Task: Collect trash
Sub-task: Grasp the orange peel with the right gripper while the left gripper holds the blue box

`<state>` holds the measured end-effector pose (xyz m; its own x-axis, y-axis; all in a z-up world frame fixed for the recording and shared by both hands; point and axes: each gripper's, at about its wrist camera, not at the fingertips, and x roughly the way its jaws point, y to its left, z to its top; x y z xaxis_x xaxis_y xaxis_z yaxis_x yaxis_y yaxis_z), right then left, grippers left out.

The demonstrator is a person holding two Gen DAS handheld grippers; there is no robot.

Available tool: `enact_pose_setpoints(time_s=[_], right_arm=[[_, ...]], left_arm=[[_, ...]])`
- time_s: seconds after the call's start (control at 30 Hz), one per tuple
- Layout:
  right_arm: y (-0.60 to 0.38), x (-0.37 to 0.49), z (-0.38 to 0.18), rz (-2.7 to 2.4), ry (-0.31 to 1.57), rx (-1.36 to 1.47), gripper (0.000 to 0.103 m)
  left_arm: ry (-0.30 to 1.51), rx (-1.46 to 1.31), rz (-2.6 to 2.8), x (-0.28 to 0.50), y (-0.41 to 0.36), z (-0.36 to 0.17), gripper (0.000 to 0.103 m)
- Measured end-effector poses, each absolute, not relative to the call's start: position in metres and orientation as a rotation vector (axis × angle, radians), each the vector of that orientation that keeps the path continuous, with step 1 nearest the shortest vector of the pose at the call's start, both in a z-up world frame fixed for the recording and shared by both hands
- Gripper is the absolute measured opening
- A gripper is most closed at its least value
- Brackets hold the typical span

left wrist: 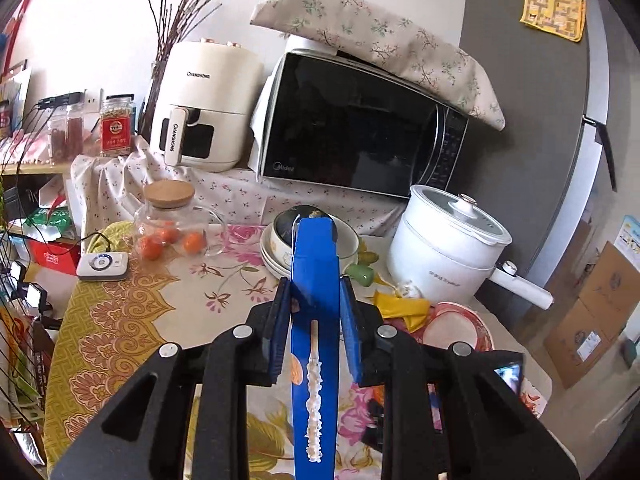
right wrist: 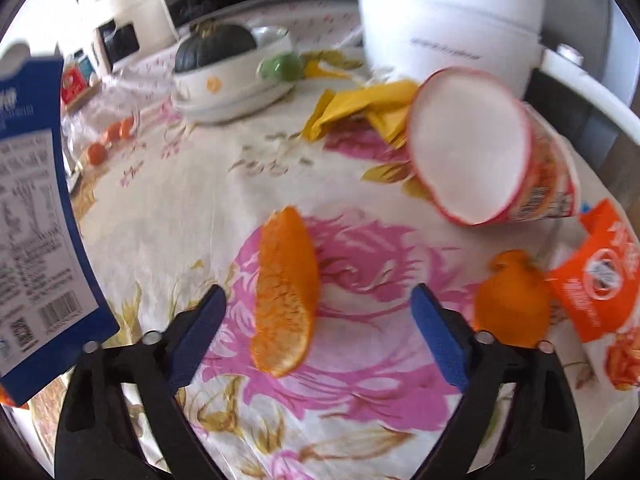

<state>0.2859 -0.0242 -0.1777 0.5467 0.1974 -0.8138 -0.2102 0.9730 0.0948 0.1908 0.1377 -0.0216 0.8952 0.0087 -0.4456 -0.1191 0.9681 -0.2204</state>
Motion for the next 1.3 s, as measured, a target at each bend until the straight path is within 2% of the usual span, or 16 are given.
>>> enact_pose_setpoints(time_s=[0.03,0.07,0.1,0.13,0.17,0.37,0.83,1.3], right_arm=[[-0.022,0.285,-0.177,0.239,0.945,-0.030,0.069],[-0.022,0.285,-0.176,0.241,0.939,-0.035,0.053],[-0.024,0.286,-0.174,0.252,0.938,-0.021,0.045],[-0.028,0.287,-0.173,0.267,0.944,0.008,0.026],[-0.032,0.288,-0.172,0.270,0.951,0.029,0.018],[-0.050,0.287,-0.171,0.263,0.934,0.074,0.012],[-0.075,0.253,-0.112,0.230,0.771,0.030,0.011],[-0.142,0.226,-0.090,0.109,0.729,0.024,0.012]], left_arm=[[0.464,-0.259,0.060,0.193,0.138,-0.023,0.024],[0.469,-0.267,0.055,0.194,0.137,-0.024,0.024],[0.476,-0.272,0.050,0.197,0.137,-0.025,0.024],[0.481,-0.274,0.047,0.198,0.135,-0.026,0.024],[0.485,-0.275,0.045,0.199,0.135,-0.027,0.024],[0.506,-0.263,0.028,0.203,0.125,-0.031,0.024],[0.497,-0.321,-0.043,0.203,0.108,-0.025,0.024],[0.492,-0.292,-0.176,0.195,0.049,-0.018,0.024]])
